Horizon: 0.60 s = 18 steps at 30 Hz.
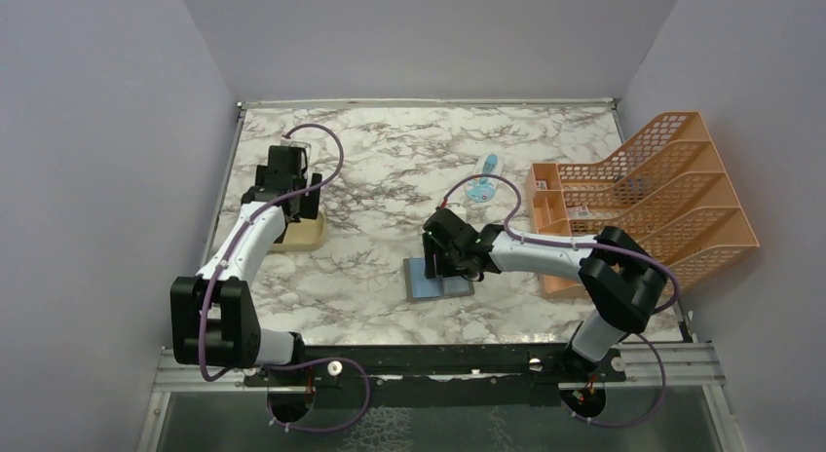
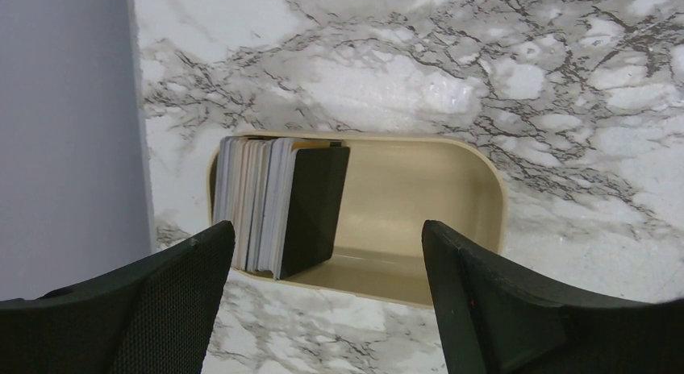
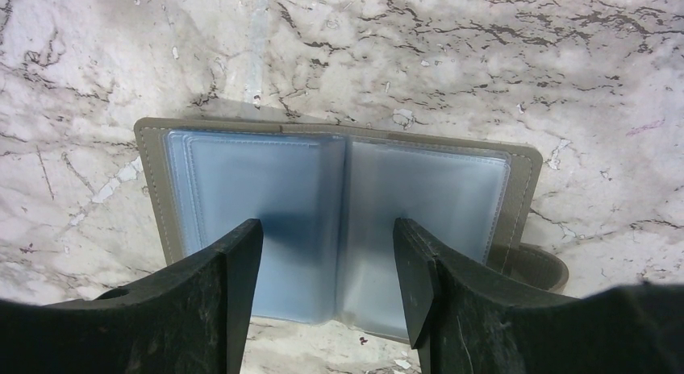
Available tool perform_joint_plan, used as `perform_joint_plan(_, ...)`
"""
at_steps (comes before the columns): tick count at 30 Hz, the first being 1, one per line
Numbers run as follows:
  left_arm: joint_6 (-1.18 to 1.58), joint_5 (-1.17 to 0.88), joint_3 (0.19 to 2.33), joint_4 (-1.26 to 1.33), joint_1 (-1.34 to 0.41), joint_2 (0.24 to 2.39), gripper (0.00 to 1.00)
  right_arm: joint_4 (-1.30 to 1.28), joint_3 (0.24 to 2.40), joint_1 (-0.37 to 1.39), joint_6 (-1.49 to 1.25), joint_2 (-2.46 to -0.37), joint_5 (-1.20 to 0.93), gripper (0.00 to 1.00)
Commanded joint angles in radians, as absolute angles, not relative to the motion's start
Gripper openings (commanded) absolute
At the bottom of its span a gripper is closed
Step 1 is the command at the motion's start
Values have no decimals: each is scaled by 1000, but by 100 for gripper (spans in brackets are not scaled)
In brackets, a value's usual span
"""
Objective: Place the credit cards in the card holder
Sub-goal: Pick up the credit card from the storage box.
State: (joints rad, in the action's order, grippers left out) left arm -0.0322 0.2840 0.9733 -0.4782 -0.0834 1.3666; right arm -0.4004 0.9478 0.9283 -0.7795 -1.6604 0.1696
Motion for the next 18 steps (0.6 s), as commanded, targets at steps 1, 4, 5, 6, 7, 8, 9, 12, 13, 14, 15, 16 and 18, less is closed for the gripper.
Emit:
perform_joint_plan(1,-155,329,939,-400,-49,1320,87,-387,925,933,-762,-1657,148,60)
perform_joint_plan(4,-189,336,912,-364,-21,1296,87,-391,927,934,-761,-1650,146,60)
perform_joint_plan(5,-194,327,905,-354,-12,1291,87,-392,925,933,-760,-1646,146,60)
perform_joint_plan(6,-195,321,899,-341,-7,1290,87,-389,922,934,-761,-1644,145,60)
perform_joint_plan(7,-190,318,892,-327,-1,1290,86,-388,920,933,-761,-1641,146,60)
perform_joint_plan(8,-188,318,882,-315,0,1290,85,-387,921,933,-761,-1640,144,60)
perform_joint_plan(9,-190,318,866,-298,1,1289,84,-387,921,933,-760,-1641,145,60)
perform_joint_plan(12,-191,353,834,-254,4,1293,83,-388,925,933,-760,-1645,141,60)
perform_joint_plan(13,-189,364,832,-245,7,1295,83,-388,927,934,-758,-1646,140,60)
perform_joint_plan(14,-189,373,826,-233,11,1294,83,-389,928,934,-756,-1646,140,60)
perform_joint_plan(15,-190,377,818,-222,19,1293,83,-392,930,933,-755,-1645,139,60)
perform_joint_plan(16,-192,375,815,-218,25,1296,83,-394,931,933,-753,-1643,139,60)
perform_joint_plan(18,-192,382,812,-218,32,1311,81,-398,931,934,-752,-1636,142,60)
